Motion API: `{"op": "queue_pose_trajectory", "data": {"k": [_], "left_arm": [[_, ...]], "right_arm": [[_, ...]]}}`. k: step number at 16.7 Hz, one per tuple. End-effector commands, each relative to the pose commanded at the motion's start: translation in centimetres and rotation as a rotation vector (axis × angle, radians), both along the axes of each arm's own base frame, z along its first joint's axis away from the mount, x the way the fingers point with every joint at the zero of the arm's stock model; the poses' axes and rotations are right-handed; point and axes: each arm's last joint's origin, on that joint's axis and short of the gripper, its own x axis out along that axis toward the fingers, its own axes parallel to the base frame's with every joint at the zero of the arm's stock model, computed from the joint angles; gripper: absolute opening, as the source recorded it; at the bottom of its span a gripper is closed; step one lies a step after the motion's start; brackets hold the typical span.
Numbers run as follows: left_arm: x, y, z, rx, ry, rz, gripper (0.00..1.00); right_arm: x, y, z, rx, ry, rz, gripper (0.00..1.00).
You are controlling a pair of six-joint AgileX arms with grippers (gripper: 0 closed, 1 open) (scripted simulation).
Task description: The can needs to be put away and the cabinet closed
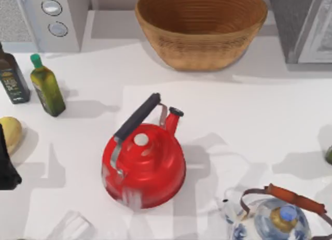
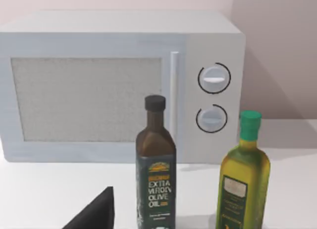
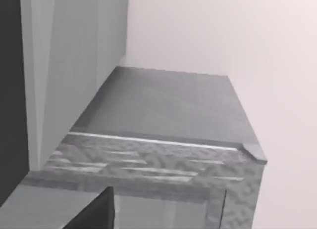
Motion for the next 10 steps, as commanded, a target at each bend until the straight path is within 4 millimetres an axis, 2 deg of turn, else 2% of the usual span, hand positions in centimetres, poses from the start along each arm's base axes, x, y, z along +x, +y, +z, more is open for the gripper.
{"op": "queue_pose_trajectory", "data": {"k": [3, 10], "left_arm": [[0.00, 0.00, 0.00, 0.000, 0.000, 0.000, 1.00], [0.00, 0.00, 0.00, 0.000, 0.000, 0.000, 1.00]], "right_arm": [[-0.68, 0.30, 1.05, 0.055, 0.032, -0.032, 1.00], [-0.84, 0.48, 1.32, 0.072, 0.040, -0.039, 1.00]]}}
